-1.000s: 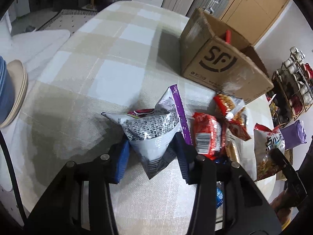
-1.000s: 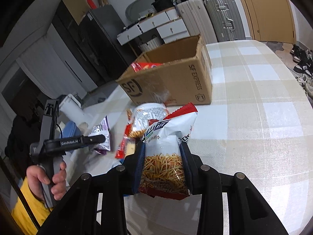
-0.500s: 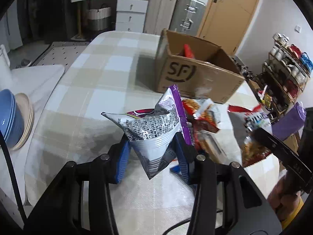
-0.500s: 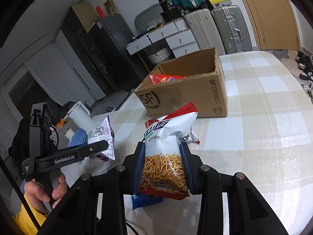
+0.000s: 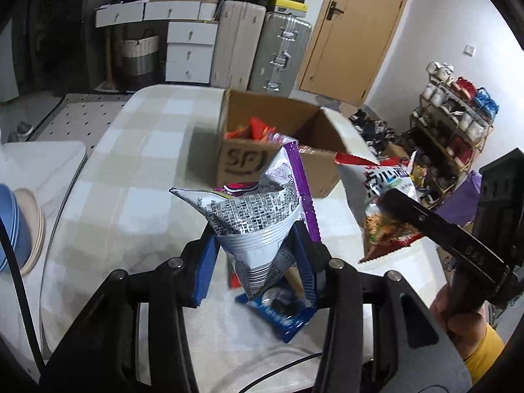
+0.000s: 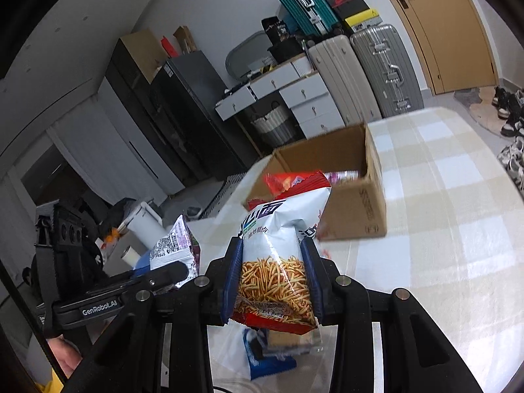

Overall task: Organize snacks
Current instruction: 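Carry the white bag with the right tool while the left tool carries the silver bag to the box, then open both tools dropping the two bags into the box, then withdraw both tools from the box toward the remaining snacks, then grasp the clear cracker pack with the right tool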

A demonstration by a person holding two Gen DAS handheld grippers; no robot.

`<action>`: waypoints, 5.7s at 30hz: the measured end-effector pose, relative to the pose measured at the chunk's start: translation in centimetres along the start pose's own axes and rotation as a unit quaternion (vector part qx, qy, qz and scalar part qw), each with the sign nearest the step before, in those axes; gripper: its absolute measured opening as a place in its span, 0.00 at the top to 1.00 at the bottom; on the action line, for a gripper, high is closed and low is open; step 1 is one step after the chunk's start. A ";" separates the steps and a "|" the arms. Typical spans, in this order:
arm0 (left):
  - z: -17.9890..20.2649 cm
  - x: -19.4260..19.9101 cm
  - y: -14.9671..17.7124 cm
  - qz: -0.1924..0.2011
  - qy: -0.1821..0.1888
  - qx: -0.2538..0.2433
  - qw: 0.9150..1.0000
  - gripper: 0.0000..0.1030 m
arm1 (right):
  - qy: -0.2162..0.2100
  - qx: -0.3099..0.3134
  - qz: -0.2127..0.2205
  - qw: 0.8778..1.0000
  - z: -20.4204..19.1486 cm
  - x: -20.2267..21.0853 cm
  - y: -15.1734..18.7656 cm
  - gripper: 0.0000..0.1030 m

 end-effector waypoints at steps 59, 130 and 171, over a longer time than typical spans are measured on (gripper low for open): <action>5.5 -24.2 -15.7 -0.109 -0.005 -0.079 0.991 0.59 | 0.115 0.043 -0.094 0.988 9.4 -14.7 -10.4 0.65; 5.0 11.7 -2.1 0.116 -0.060 -0.063 0.989 0.14 | 0.106 0.117 0.029 0.987 -5.8 4.1 -1.2 0.27; -3.5 -0.8 5.6 0.010 -0.080 0.046 0.996 0.01 | 0.080 0.070 -0.061 0.993 -0.3 -2.1 8.4 0.20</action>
Point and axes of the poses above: each gripper's, at about its wrist camera, not at the fingertips, and x roughly against the way its jaws point, z to its right, y to its underside, the point moved 5 cm from there along -x, roughly the way its jaws point, and after that the axes turned 8 degrees about -y, right-handed, at the moved point
